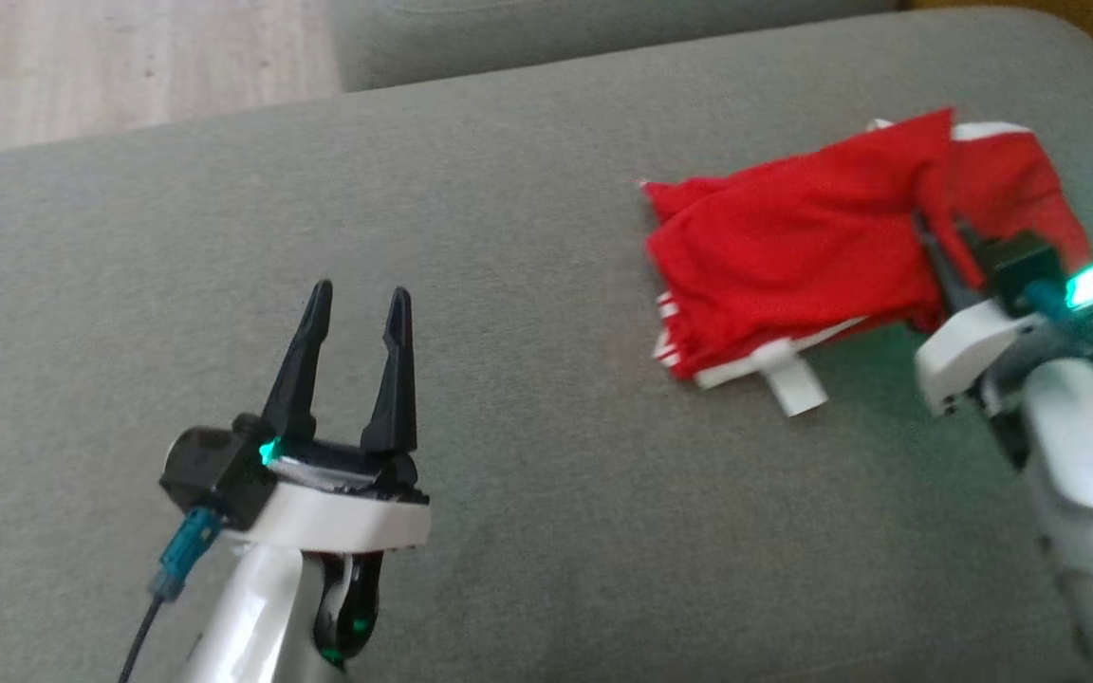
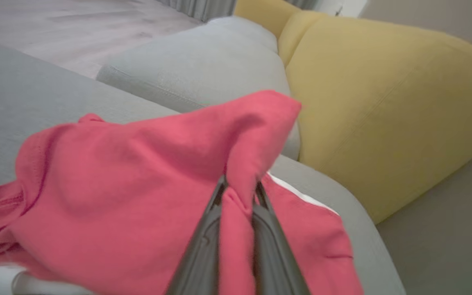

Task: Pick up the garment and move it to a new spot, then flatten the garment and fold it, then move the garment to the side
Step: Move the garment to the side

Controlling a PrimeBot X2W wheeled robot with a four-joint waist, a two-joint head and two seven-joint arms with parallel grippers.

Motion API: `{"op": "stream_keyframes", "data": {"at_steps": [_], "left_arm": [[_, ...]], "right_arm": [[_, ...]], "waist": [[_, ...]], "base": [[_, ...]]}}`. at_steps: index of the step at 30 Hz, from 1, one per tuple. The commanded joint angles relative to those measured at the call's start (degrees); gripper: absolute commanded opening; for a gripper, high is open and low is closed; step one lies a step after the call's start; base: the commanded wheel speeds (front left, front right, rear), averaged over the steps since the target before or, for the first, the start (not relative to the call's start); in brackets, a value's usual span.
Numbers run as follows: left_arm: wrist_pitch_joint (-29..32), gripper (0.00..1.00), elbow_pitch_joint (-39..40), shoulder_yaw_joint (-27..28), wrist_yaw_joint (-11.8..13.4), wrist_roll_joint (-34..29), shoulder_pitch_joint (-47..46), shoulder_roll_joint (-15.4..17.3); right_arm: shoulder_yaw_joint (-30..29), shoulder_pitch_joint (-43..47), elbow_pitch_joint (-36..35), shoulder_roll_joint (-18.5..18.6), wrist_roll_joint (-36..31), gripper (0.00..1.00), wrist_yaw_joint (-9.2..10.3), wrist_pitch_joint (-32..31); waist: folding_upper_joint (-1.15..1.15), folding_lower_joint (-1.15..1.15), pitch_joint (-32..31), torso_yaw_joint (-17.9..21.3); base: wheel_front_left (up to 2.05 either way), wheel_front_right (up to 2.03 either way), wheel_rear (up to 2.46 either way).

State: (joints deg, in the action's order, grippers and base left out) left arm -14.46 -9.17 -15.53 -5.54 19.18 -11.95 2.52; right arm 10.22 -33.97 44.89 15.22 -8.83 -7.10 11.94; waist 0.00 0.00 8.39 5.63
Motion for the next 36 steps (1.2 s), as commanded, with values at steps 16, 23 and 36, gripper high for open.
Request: {"op": "stream_keyframes", "data": {"at_steps": [16, 23, 36], "left_arm": [[-0.5, 1.00, 1.5, 0.0, -0.6, -1.4, -7.6, 0.4], [-0.5, 1.00, 1.0, 0.5, -1.1, -2.0, -8.4, 0.4], [-0.5, 1.00, 0.7, 2.4, -1.2, -0.8, -6.0, 0.4]], "right_arm": [[-3.6, -11.3, 3.6, 13.4, 5.4, 0.00, -0.39, -3.3], [-8.6, -12.2, 7.6, 12.9, 3.3, 1.00, -0.39, -2.6], [-12.6, -11.6, 2.4, 4.1, 3.3, 1.00, -0.39, 2.2]], "waist": [[0.00, 0.00, 8.9, 2.6], [0.00, 0.00, 10.0, 1.7], [0.00, 0.00, 3.8, 1.7]], "base": [[0.00, 0.00, 0.00], [0.00, 0.00, 0.00], [0.00, 0.00, 0.00]]}}
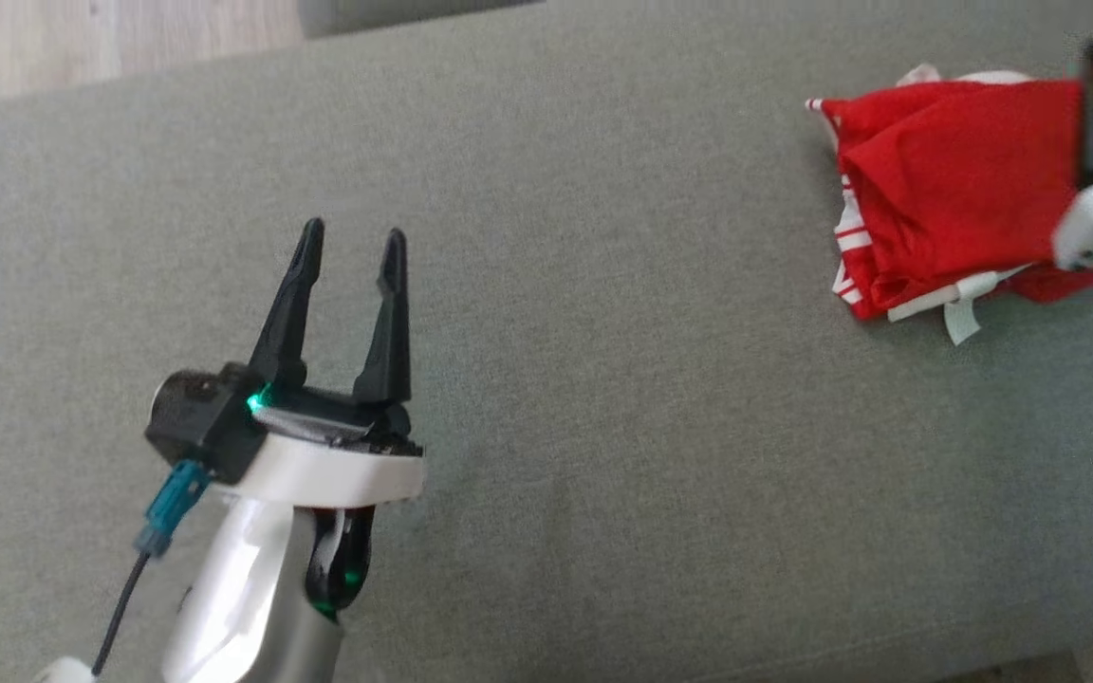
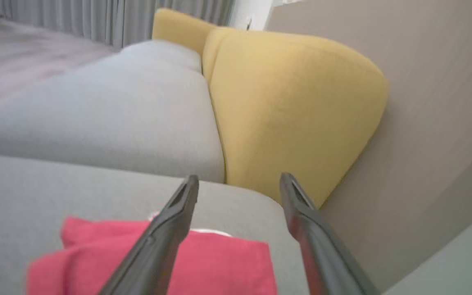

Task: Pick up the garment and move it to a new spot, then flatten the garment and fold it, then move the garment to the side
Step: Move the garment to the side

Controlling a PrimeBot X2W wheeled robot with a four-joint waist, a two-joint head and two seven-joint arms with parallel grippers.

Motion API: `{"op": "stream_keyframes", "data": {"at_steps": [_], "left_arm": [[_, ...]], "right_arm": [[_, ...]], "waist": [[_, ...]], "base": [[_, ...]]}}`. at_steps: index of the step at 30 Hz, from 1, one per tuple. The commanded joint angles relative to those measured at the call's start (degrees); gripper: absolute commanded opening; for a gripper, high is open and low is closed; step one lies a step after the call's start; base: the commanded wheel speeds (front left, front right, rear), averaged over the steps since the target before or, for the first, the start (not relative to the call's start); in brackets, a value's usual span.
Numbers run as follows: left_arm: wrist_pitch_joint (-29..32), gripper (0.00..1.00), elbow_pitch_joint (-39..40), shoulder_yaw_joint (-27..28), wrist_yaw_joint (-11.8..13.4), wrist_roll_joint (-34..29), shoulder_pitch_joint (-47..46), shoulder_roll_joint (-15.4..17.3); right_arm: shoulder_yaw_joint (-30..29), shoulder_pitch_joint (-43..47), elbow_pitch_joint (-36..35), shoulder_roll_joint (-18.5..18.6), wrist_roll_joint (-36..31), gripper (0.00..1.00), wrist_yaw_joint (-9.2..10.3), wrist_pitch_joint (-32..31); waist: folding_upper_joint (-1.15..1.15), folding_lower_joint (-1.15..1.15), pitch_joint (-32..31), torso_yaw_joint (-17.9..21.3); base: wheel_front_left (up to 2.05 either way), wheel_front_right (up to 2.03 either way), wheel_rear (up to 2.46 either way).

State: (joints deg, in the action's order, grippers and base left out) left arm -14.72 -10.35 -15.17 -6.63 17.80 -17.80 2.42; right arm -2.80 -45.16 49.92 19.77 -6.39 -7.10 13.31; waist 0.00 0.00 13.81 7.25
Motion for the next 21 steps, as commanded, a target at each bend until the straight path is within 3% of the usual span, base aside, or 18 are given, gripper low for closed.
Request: {"op": "stream_keyframes", "data": {"at_steps": [1, 13, 21], "left_arm": [[-0.3, 1.00, 2.0, 2.3, -0.1, 0.8, 0.3, 0.5], [-0.3, 1.00, 2.7, 4.8, 1.4, 2.1, 7.0, 0.5], [-0.3, 1.00, 1.8, 5.8, 2.3, 2.4, 11.5, 0.5]], "right_arm": [[0.5, 0.2, -3.9, -1.6, 1.8, 1.00, -0.39, 1.1], [-0.1, 17.4, -24.6, -14.6, 10.7, 1.00, -0.39, 1.7], [-0.1, 30.7, -32.0, -16.8, 15.5, 1.00, -0.39, 1.7]], "waist": [[0.00, 0.00, -2.5, 0.0], [0.00, 0.00, -10.8, -2.7], [0.00, 0.00, -13.0, -3.7]], "base": [[0.00, 0.00, 0.00], [0.00, 0.00, 0.00], [0.00, 0.00, 0.00]]}}
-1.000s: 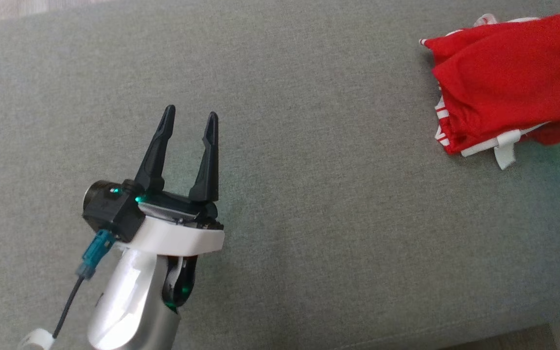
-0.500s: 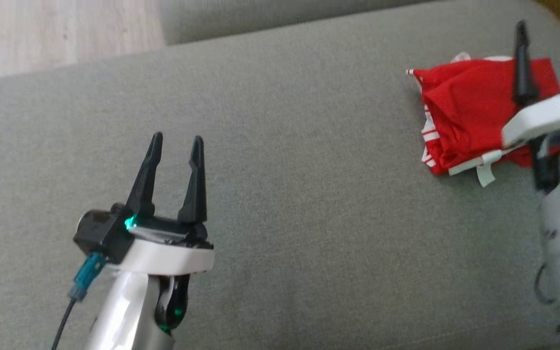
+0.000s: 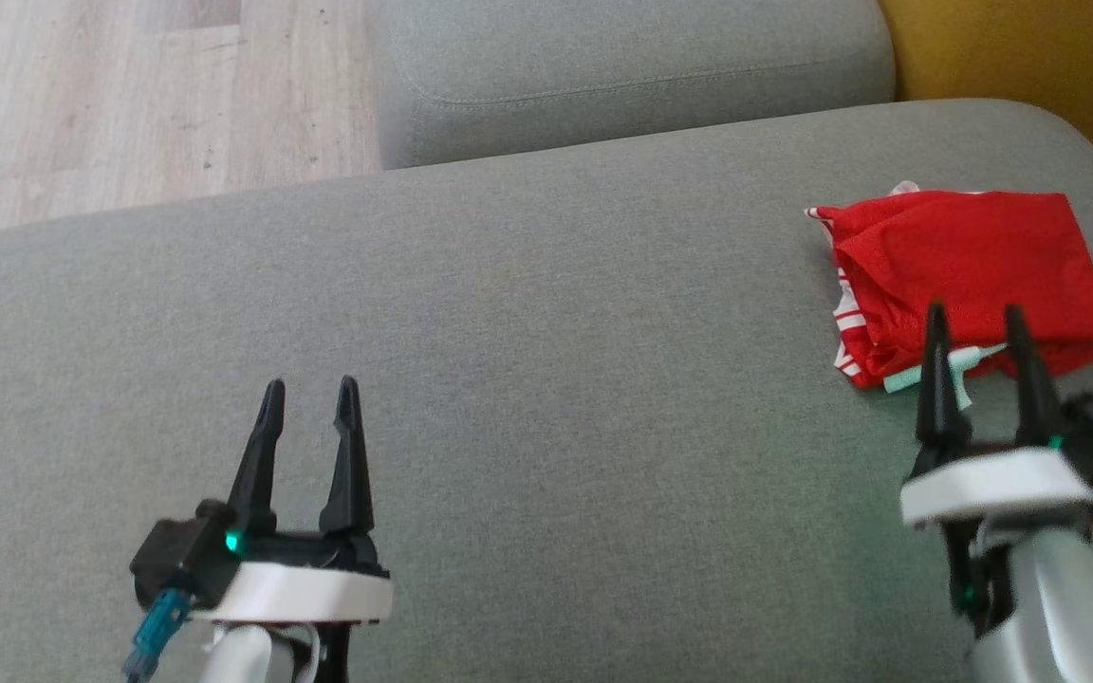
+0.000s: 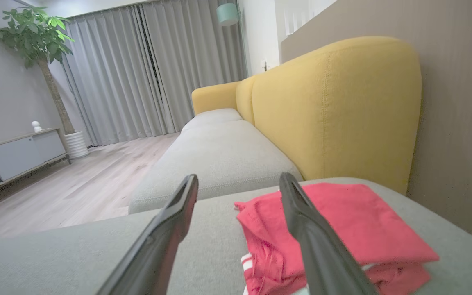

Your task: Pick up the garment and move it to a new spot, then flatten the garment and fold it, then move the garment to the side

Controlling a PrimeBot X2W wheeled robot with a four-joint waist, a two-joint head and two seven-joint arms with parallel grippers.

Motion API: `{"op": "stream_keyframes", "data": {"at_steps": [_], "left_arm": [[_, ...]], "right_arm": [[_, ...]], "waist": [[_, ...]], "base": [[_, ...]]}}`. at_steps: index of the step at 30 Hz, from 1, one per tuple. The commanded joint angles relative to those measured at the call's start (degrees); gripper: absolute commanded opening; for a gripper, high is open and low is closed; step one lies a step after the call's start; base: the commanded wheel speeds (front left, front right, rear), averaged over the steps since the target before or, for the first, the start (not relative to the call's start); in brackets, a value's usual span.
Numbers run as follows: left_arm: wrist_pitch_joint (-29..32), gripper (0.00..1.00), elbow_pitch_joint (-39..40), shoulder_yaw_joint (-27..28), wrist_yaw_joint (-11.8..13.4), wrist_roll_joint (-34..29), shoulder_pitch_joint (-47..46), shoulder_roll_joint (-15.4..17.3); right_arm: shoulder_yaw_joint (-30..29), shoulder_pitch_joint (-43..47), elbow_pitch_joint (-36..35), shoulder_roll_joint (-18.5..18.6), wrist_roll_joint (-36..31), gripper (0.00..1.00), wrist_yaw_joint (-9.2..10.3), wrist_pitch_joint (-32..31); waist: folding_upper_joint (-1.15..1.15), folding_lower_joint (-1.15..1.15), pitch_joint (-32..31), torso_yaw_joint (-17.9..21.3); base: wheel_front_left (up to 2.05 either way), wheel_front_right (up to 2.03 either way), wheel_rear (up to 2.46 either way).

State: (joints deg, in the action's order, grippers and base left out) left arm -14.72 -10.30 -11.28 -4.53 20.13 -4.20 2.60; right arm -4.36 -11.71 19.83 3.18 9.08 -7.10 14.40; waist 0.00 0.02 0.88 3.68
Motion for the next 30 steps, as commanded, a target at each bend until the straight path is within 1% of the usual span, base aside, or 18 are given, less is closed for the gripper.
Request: {"op": "stream_keyframes", "data": {"at_steps": [1, 5, 14, 25, 30], "left_arm": [[-0.3, 1.00, 1.6, 2.2, 0.3, 0.3, -1.6, 0.3], [-0.3, 1.00, 0.6, 2.9, 1.0, 0.9, -0.4, 0.3], [-0.3, 1.00, 1.3, 4.0, 2.3, 1.1, -0.4, 0.3], [-0.3, 1.00, 3.9, 4.7, 2.0, 0.6, -0.1, 0.3], [-0.3, 1.00, 4.4, 5.0, 2.4, 0.8, 0.3, 0.3]], "right_arm": [[2.1, -1.4, -2.6, -0.3, 1.1, 1.00, -0.39, 0.6], [3.4, 1.8, -5.3, -0.3, 2.9, 1.00, -0.39, 0.6], [4.4, 3.7, -7.2, -0.3, 2.2, 1.00, -0.39, 0.6], [5.1, 3.9, -7.4, -0.3, 2.4, 1.00, -0.39, 0.6], [5.3, 3.9, -7.3, -0.3, 2.4, 1.00, -0.39, 0.6]], "waist": [[0.00, -0.02, -0.1, -0.1], [0.00, -0.02, -0.4, -0.1], [0.00, -0.02, -0.3, -0.1], [0.00, -0.02, -0.2, 0.1], [0.00, -0.02, -0.1, 0.1]], "base": [[0.00, 0.00, 0.00], [0.00, 0.00, 0.00], [0.00, 0.00, 0.00], [0.00, 0.00, 0.00], [0.00, 0.00, 0.00]]}}
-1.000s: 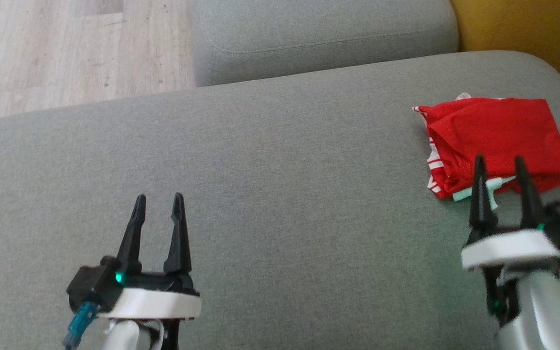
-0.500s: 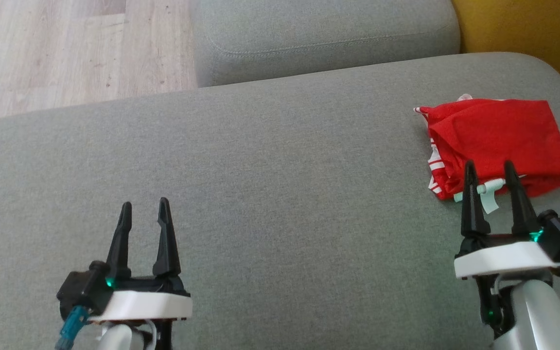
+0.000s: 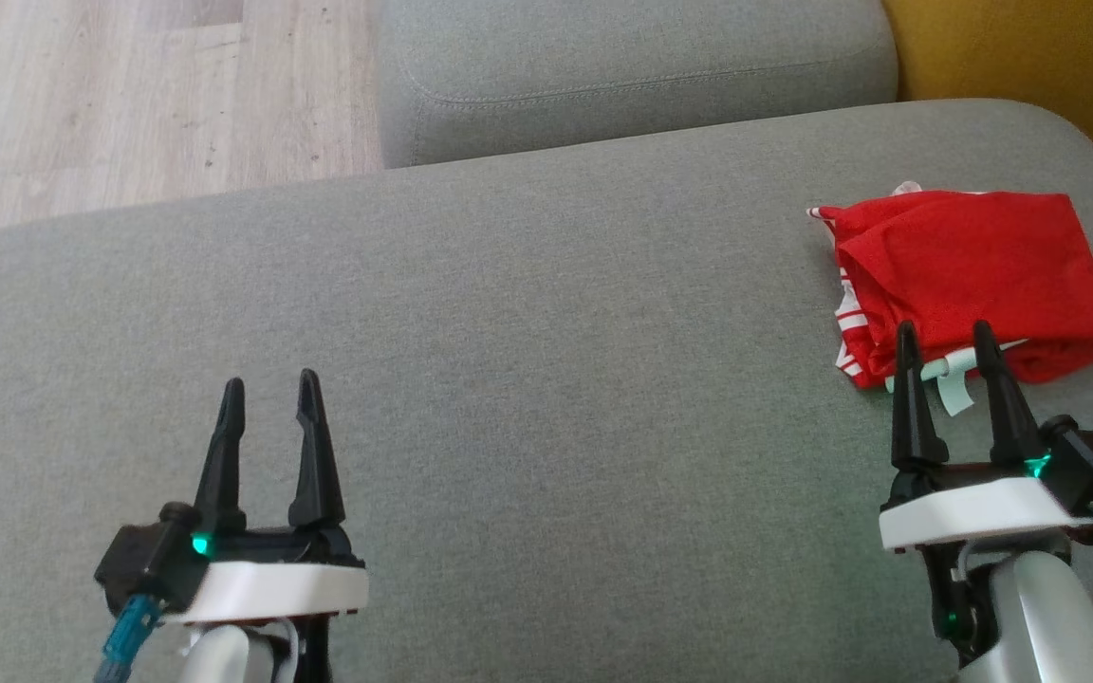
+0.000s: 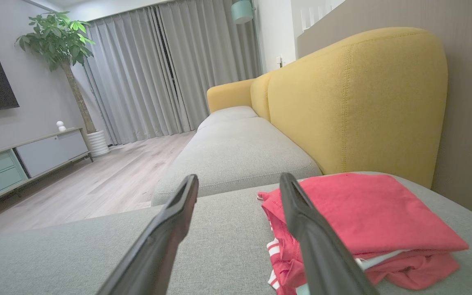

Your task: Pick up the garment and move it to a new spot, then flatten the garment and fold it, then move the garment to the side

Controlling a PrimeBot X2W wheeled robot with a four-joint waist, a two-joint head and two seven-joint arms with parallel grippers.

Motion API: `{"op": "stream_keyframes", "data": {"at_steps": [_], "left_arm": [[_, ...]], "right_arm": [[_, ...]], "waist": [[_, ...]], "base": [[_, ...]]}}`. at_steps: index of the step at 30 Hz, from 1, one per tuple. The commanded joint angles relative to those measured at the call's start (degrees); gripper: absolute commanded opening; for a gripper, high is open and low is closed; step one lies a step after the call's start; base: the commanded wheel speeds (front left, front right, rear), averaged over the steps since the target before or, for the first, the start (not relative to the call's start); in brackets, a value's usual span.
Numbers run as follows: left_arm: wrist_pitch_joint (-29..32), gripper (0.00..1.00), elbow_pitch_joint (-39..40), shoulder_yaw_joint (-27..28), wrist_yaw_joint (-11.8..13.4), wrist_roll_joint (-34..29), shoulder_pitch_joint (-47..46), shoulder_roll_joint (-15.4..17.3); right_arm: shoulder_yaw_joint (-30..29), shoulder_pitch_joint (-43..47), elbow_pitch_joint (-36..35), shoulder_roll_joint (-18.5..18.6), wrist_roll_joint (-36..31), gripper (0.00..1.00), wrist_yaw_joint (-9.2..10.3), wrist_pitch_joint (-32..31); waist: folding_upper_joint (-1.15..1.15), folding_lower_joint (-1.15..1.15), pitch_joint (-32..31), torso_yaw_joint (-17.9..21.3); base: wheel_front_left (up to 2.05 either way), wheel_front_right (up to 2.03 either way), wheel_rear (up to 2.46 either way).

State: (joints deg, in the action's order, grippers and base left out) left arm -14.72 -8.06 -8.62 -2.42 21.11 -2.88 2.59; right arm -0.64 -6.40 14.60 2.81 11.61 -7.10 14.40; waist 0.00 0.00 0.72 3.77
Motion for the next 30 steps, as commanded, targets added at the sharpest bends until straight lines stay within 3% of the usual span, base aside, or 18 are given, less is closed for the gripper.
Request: {"op": "stream_keyframes", "data": {"at_steps": [1, 10, 11, 15, 30], "left_arm": [[-0.3, 1.00, 2.2, 2.4, 0.4, -0.2, -1.1, 0.3], [-0.3, 1.00, 2.6, 2.7, 1.1, -0.1, -1.0, 0.3], [0.0, 0.00, 0.5, 0.7, 0.9, 0.0, 0.5, 0.0], [0.0, 0.00, -2.9, 0.6, 0.9, 0.1, 2.0, -0.1], [2.4, 0.00, -3.3, 2.1, 0.2, 8.7, 1.3, 0.1]], "right_arm": [[1.6, -1.5, -2.1, 0.1, -0.1, 1.00, -0.39, 0.6], [1.7, -1.5, -1.9, 0.1, 0.4, 1.00, -0.39, 0.6], [0.2, 0.0, 0.0, 0.0, 0.1, 0.00, 0.00, 0.0], [0.2, 1.6, 3.4, -0.1, 0.1, 0.00, 0.02, -0.3], [-0.5, 1.4, 2.9, -0.1, 9.8, 0.00, -0.03, -2.8]], "waist": [[0.00, 0.00, 0.1, 0.0], [0.00, 0.00, 0.2, -0.1], [0.00, 0.00, 0.3, -0.1], [0.00, 0.00, 0.3, -0.1], [0.00, 0.00, 0.2, -0.5]], "base": [[0.00, 0.00, 0.00], [0.00, 0.00, 0.00], [0.00, 0.00, 0.00], [0.00, 0.00, 0.00], [0.00, 0.00, 0.00]]}}
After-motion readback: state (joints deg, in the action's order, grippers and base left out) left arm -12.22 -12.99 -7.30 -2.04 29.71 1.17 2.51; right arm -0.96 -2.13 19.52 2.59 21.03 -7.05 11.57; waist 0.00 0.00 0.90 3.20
